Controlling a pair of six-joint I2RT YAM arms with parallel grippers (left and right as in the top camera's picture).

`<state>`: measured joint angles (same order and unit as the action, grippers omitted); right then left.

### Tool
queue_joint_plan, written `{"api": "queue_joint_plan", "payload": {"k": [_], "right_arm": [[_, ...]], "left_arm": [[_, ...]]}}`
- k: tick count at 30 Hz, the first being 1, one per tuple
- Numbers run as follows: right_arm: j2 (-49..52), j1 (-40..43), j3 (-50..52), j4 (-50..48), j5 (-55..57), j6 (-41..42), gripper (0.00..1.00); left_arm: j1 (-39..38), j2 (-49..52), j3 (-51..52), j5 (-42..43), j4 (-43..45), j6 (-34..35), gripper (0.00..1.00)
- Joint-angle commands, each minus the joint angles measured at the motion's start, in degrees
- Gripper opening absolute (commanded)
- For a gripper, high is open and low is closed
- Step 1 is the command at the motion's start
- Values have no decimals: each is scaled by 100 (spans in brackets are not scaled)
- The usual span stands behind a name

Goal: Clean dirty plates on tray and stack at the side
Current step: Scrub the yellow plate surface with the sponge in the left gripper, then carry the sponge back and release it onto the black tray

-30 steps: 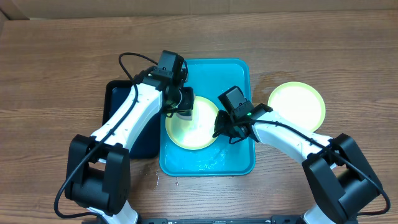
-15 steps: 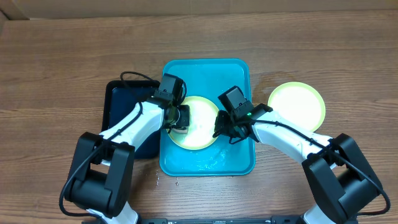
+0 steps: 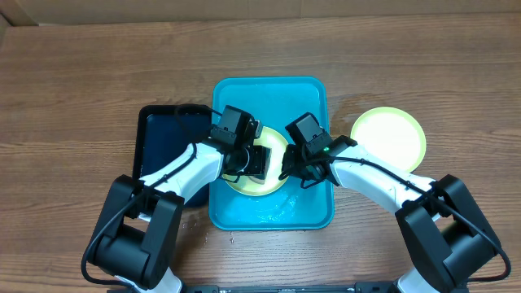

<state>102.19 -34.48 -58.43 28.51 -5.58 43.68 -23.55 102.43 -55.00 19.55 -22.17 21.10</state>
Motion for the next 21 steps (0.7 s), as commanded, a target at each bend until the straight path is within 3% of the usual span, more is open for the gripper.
{"api": "queue_joint_plan", "payload": {"k": [1, 10, 21], "right_arm": [[48, -28, 37, -57, -90, 4, 5], [50, -28, 107, -146, -94, 13, 5], [48, -28, 111, -90, -94, 7, 5]], "left_arm": [[-155, 138, 114, 326, -9, 186, 4], [-144, 61, -424, 903, -92, 13, 4], [378, -284, -1812, -483, -2264, -424, 4]]}}
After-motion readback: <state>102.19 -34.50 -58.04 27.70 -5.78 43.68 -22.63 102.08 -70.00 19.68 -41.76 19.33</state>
